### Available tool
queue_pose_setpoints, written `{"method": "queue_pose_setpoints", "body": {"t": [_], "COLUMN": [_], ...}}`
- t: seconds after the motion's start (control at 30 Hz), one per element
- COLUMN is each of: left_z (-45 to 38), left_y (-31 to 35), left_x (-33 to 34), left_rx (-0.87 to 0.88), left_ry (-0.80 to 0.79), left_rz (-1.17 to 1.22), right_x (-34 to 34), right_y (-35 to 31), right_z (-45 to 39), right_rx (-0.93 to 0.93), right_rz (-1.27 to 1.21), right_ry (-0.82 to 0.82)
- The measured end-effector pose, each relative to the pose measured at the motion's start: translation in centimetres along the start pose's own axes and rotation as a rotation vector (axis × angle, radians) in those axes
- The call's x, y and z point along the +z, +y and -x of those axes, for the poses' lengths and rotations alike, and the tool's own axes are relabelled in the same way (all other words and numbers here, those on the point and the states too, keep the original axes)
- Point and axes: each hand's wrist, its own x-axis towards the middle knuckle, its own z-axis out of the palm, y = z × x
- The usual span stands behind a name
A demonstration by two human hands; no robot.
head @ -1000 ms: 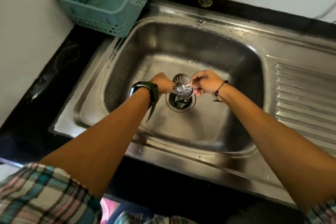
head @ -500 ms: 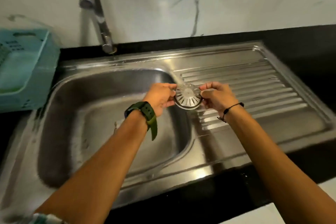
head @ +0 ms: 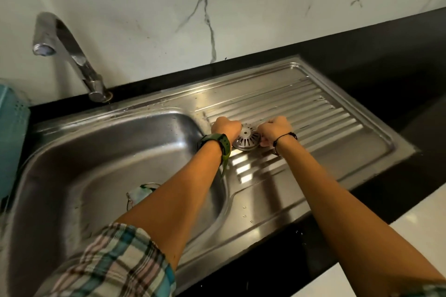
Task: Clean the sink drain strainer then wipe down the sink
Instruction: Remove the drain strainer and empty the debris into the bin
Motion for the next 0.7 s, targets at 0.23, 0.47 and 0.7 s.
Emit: {"method": "queue_pose_setpoints", "body": {"t": [0.23,0.47,0.7], "left_z": [-0.2,2.9,5.7], "left_y": [-0.1,-6.3,-15.0], "left_x": [-2.1,-11.0,-22.0], "left_rx": [-0.022,-0.035,-0.275], "left_ry": [-0.086,-0.053,0.251], "left_rz": [0.103,0.263,0.421], "right_x": [0.8,6.7,20.0], "right_y": [-0.3,-2.5,-3.3], "right_z": [0.0,3.4,7.4], "right_rx": [-0.082,-0.386,-0.511], "right_rz": [0.099,0.101,0.306], "right_ry": [0.093,-0.1,-0.55]}}
